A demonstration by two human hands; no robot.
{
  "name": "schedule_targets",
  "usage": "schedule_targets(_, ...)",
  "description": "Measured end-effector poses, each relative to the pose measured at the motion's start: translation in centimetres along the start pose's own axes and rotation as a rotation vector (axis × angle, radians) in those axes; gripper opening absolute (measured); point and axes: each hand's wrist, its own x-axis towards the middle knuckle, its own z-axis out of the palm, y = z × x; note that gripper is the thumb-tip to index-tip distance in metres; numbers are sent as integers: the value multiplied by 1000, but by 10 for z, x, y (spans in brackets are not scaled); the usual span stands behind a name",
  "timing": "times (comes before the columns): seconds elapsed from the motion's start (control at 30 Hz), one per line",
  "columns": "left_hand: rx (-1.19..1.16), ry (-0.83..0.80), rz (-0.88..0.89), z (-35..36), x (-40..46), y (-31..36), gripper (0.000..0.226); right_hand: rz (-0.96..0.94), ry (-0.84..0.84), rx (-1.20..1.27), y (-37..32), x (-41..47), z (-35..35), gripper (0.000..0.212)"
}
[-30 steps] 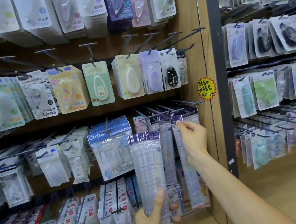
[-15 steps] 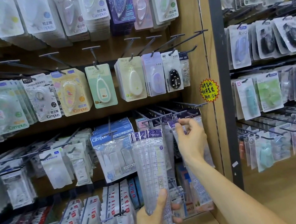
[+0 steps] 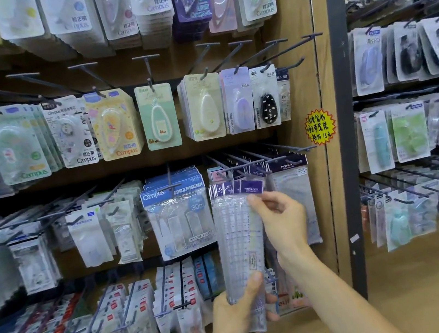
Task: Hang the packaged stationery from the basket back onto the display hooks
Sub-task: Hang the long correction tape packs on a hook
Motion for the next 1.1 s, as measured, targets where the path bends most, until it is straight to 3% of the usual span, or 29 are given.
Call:
schedule_targets(0.3,-23,-60,-26,4,4,-4,65,119,53,201,-2,13,-9,3)
schedule_targets(0.57,32,7,7,-2,2,-5,52,119,106,232,-14,35,-7,16)
schedule_targets(0.63,11,25,-4,-6,2,-7,58,65,118,222,-16,37,-8,21)
schedule_targets(0.87,-5,14,-23,-15,8,-12,63,-147,166,-112,-6,49,-2,16)
schedule_targets(1.1,14,20,-7,-17,8,-9,60,-98,188,-301,-2,68,27,20)
